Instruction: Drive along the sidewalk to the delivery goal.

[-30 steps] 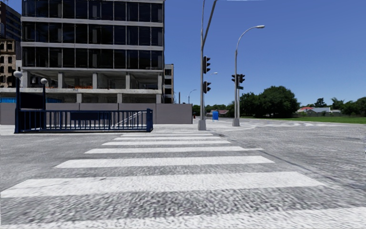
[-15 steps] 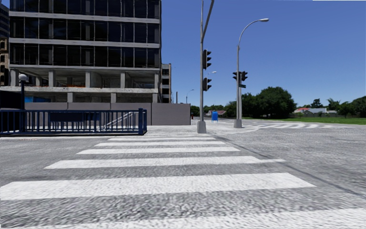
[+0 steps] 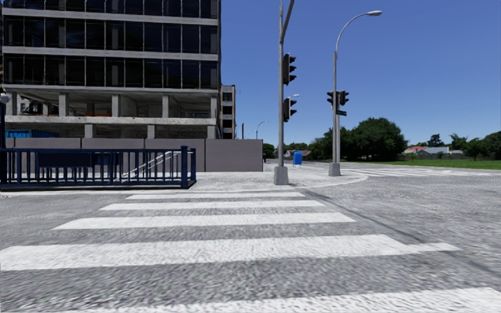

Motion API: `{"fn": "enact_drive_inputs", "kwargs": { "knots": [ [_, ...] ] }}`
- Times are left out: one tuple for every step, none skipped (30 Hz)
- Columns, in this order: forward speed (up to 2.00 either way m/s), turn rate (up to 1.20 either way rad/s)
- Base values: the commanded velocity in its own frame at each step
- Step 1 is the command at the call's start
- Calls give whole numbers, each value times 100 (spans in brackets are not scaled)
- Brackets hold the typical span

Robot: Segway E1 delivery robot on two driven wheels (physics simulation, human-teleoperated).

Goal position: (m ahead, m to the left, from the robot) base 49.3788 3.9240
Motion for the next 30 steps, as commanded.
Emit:
{"fn": "enact_drive_inputs", "kwargs": {
  "knots": [
    [200, 0],
    [200, 0],
    [200, 0],
    [200, 0],
    [200, 0],
    [200, 0],
    [200, 0],
    [200, 0],
    [200, 0],
    [200, 5],
    [200, 23],
    [200, 23],
    [200, 40],
    [200, 49],
    [200, 49],
    [200, 52],
    [200, 52],
    [200, 52],
    [200, 47],
    [200, 34],
    [200, 23],
    [200, 23],
    [200, 6],
    [200, 0],
    [200, 0],
    [200, 0],
    [200, 0],
    [200, 0],
    [200, 0],
    [200, 0]
  ]
}}
